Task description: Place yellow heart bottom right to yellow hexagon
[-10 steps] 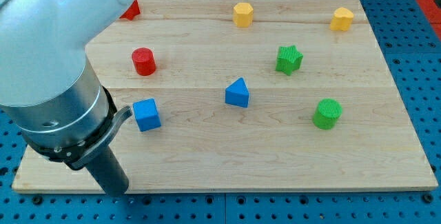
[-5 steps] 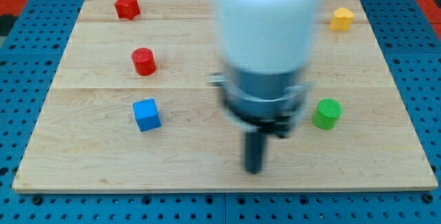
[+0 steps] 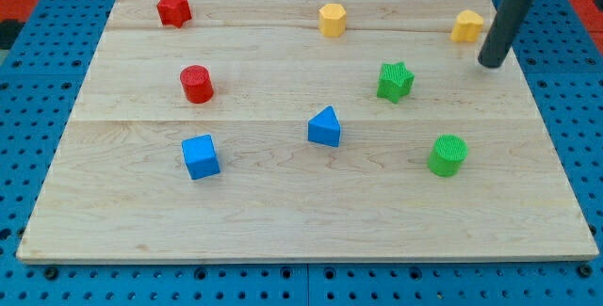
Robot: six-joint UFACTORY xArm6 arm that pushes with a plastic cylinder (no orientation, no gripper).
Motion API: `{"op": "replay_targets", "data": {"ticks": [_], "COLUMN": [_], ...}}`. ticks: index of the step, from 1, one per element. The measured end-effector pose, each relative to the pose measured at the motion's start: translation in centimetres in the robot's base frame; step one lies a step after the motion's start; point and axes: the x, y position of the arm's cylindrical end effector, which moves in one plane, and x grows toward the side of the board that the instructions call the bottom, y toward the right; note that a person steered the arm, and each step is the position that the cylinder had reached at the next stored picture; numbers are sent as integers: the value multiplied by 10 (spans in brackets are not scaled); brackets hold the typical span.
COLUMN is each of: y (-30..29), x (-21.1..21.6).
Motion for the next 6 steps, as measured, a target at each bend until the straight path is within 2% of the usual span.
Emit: {"op": "replay_targets", "data": {"ticks": [1,2,3,5,6], "y": [31,-13,-121,-118,-156], "x": [-28,-61,-61,2,-34]}}
